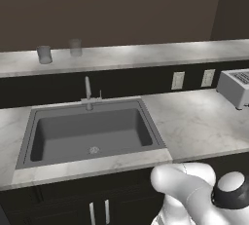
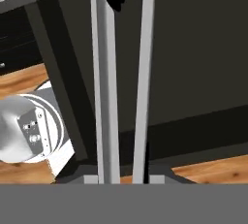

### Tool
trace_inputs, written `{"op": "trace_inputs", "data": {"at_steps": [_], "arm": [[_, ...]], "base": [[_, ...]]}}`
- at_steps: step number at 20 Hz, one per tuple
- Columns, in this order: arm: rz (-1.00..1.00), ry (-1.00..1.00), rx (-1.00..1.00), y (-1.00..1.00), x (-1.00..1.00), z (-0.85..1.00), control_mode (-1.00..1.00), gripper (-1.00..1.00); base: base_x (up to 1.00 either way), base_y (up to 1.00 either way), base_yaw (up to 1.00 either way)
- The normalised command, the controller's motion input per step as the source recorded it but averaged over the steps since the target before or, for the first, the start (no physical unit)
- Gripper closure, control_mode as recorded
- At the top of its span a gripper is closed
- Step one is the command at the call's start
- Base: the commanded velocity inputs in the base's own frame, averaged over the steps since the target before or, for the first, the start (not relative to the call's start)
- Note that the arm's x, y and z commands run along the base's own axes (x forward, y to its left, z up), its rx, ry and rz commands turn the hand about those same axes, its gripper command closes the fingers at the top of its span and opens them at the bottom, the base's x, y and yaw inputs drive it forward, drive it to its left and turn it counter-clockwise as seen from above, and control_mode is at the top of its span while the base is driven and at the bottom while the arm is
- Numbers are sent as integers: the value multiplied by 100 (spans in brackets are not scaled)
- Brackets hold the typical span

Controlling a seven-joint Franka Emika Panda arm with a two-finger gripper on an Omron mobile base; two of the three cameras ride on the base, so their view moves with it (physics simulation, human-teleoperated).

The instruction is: Take the tongs from the drawer on the right and place them on the dining counter next to the tray containing the kebab skewer.

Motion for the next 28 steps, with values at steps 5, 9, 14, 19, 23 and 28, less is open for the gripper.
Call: {"op": "trace_inputs", "data": {"at_steps": [5,9,14,19,23,28], "arm": [[-10,-9,-1,75,20,31,-100,100],[-7,-14,-3,74,25,21,-100,100],[-3,-9,-14,78,32,20,-100,100],[0,-1,-18,49,39,13,-100,100],[0,-2,-28,36,36,20,-100,100],[0,2,-16,18,31,10,-100,100]], "base": [[0,0,0],[0,0,0],[0,0,0],[0,0,0],[0,0,0],[0,0,0]]}}
